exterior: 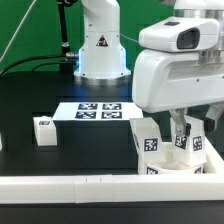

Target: Assemble stool

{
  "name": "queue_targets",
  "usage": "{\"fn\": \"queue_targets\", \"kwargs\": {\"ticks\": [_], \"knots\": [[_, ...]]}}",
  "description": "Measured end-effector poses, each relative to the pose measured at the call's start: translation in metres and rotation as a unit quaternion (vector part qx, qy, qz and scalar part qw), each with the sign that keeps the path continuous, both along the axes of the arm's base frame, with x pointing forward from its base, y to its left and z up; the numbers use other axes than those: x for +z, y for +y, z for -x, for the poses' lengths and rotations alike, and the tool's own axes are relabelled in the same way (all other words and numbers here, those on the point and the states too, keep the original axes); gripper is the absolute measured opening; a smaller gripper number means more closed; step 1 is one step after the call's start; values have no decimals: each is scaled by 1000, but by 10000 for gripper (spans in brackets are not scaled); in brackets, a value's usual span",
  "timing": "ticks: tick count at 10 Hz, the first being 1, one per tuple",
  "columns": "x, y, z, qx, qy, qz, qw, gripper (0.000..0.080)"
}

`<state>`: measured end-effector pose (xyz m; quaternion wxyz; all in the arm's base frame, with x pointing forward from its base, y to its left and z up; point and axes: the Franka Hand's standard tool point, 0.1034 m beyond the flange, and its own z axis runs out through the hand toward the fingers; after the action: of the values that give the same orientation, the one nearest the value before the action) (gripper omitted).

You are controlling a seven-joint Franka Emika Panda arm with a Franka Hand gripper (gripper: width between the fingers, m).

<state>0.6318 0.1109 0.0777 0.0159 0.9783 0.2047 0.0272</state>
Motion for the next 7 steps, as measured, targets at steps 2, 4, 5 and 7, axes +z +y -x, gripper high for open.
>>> {"fn": "queue_targets", "kwargs": {"ticks": [2, 4, 5, 7], "knots": [[-1, 0, -3, -104, -4, -6, 995, 345], [-1, -3, -7, -212, -5, -21, 977, 344], [-1, -5, -7, -273, -5, -29, 962, 344], [-3, 0, -8, -432, -2, -53, 900, 345]]}}
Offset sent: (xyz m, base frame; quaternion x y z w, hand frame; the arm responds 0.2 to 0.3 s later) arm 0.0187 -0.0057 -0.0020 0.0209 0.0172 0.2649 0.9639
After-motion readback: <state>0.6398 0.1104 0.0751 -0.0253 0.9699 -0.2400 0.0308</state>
